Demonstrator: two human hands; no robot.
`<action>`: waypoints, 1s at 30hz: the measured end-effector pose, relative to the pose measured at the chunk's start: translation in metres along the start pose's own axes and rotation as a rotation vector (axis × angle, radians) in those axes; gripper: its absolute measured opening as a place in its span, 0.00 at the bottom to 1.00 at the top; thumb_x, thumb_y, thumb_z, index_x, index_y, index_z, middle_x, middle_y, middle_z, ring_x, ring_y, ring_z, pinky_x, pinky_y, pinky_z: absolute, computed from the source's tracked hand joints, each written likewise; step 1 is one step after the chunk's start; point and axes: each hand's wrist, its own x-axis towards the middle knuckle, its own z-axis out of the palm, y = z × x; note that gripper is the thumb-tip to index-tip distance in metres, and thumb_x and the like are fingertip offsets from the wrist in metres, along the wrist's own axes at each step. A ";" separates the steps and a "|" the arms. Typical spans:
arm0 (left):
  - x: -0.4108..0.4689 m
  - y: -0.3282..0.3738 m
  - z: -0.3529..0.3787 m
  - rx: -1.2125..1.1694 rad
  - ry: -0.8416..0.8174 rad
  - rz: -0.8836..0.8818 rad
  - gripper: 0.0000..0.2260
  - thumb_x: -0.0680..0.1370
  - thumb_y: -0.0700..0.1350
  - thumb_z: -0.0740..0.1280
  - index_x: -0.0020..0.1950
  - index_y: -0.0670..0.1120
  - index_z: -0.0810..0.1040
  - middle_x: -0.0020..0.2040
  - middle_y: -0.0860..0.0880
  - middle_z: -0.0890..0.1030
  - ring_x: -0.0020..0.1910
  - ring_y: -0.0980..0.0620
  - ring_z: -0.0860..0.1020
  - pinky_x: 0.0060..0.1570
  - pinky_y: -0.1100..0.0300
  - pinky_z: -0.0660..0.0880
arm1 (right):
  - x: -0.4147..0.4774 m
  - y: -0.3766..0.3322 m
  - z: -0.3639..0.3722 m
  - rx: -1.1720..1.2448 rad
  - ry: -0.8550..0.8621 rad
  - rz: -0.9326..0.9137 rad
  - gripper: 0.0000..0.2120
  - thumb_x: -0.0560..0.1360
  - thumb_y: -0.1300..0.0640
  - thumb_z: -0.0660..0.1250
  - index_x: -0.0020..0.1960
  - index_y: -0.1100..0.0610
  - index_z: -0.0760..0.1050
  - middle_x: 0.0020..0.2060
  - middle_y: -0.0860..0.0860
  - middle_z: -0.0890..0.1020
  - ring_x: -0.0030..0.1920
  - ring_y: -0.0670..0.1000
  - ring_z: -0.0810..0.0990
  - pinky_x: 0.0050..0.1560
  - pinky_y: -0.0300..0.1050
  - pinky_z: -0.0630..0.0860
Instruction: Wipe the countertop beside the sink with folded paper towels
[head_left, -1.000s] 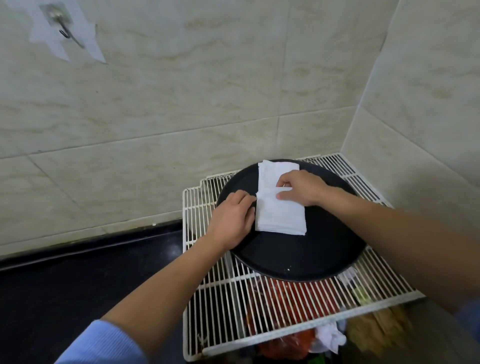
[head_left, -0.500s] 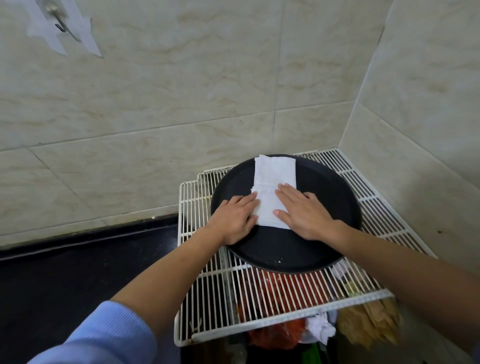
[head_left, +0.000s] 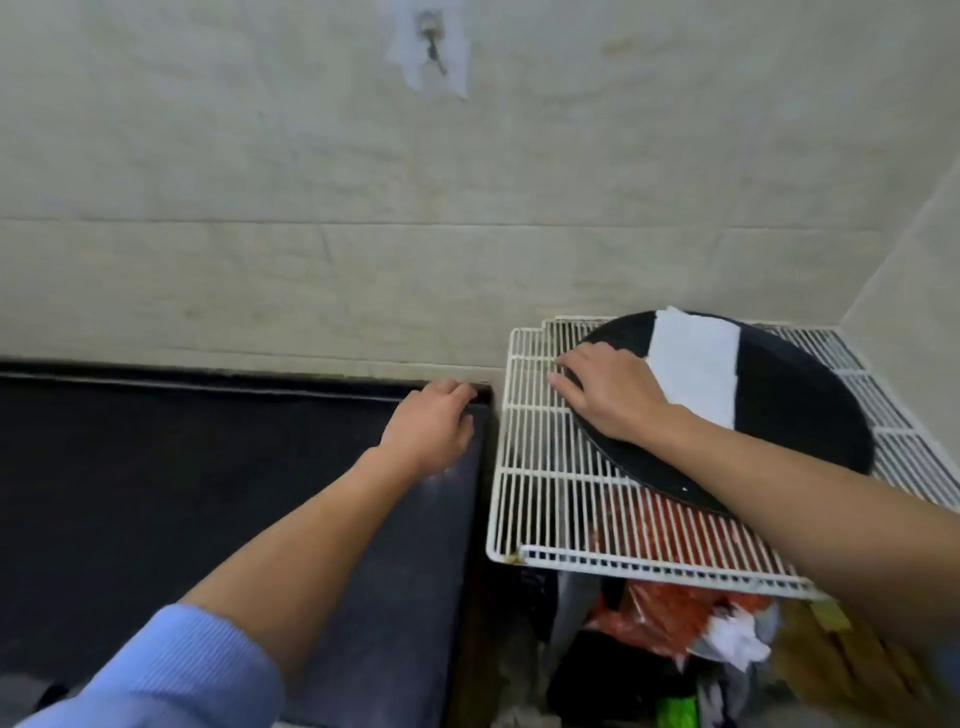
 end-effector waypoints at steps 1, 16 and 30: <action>-0.021 -0.018 -0.005 0.013 0.004 -0.040 0.16 0.78 0.46 0.60 0.65 0.44 0.73 0.58 0.44 0.76 0.57 0.41 0.75 0.52 0.49 0.72 | 0.007 -0.027 0.002 0.015 -0.006 -0.045 0.19 0.80 0.43 0.55 0.59 0.54 0.76 0.54 0.52 0.80 0.55 0.55 0.77 0.50 0.50 0.71; -0.424 -0.324 -0.100 0.206 -0.006 -0.652 0.09 0.78 0.48 0.58 0.52 0.46 0.75 0.49 0.47 0.76 0.49 0.43 0.77 0.44 0.50 0.74 | 0.046 -0.531 0.074 0.109 -0.075 -0.711 0.18 0.80 0.43 0.53 0.62 0.50 0.73 0.55 0.49 0.78 0.55 0.52 0.77 0.47 0.48 0.73; -0.616 -0.510 -0.124 0.173 -0.004 -1.123 0.13 0.79 0.49 0.58 0.61 0.47 0.74 0.59 0.46 0.77 0.56 0.43 0.76 0.51 0.52 0.74 | 0.120 -0.848 0.143 0.200 -0.115 -1.131 0.16 0.80 0.44 0.55 0.59 0.51 0.74 0.53 0.49 0.78 0.53 0.53 0.78 0.44 0.47 0.73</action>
